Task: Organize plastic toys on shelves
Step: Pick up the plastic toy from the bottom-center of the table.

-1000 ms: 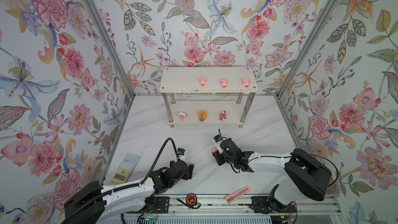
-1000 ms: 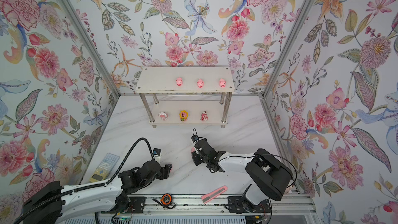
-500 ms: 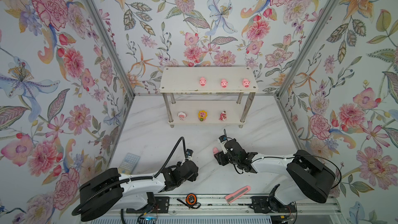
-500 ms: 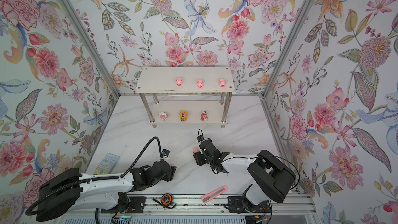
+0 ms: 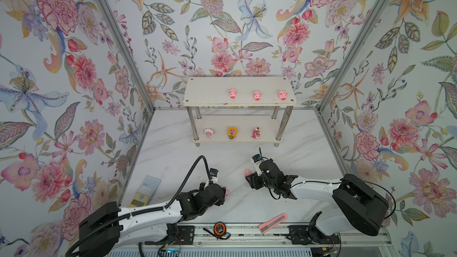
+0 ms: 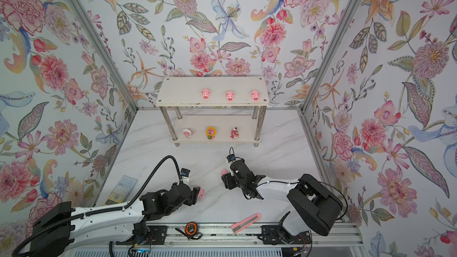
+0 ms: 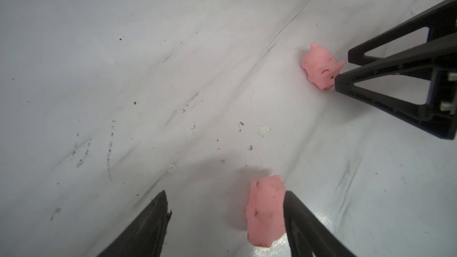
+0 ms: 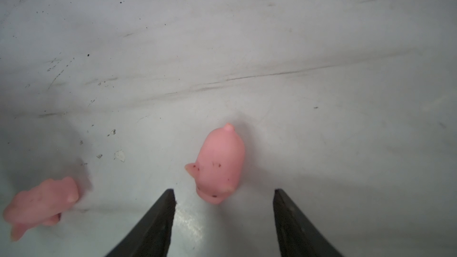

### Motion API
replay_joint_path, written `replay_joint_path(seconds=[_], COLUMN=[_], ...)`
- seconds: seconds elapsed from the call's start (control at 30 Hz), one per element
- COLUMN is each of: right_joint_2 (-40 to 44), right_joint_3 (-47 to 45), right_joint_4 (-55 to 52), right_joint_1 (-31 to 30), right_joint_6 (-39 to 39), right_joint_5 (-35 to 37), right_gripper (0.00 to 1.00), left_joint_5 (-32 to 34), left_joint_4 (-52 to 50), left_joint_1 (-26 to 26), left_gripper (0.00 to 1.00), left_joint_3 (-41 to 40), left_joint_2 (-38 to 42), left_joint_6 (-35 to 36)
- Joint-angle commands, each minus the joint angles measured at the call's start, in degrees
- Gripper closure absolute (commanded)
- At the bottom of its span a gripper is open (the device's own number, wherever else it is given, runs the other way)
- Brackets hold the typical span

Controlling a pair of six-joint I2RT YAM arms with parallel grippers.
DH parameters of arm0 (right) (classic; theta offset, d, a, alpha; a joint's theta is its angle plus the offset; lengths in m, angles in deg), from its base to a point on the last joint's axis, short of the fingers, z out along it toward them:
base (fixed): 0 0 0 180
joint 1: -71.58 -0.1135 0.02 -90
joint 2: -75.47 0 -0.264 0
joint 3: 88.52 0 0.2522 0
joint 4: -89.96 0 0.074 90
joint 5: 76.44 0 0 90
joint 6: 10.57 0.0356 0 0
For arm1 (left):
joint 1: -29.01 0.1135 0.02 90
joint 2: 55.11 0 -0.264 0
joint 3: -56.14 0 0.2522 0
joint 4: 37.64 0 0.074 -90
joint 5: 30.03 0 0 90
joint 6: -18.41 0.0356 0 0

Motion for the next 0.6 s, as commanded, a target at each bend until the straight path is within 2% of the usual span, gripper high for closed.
replay_joint_path(seconds=[0.0, 0.3, 0.57], right_joint_2=[1.04, 1.70, 1.37], right_joint_3=[-0.93, -1.20, -0.93], right_joint_4=[0.42, 0.13, -0.05], right_joint_1=[0.27, 0.31, 0.40], right_joint_6=[0.62, 0.63, 0.61], right_joint_5=[-0.18, 0.21, -0.32], right_gripper=[0.34, 0.32, 0.32], left_joint_5=[0.42, -1.76, -0.78], left_joint_4=[-1.76, 2.22, 2.00], left_joint_1=[-0.81, -2.88, -3.46], left_gripper=[0.23, 0.21, 0.29], left_joint_3=[0.69, 2.72, 3.68], left_joint_2=[-0.38, -10.37, -13.26], left_joint_6=[-0.02, 2.20, 1.56])
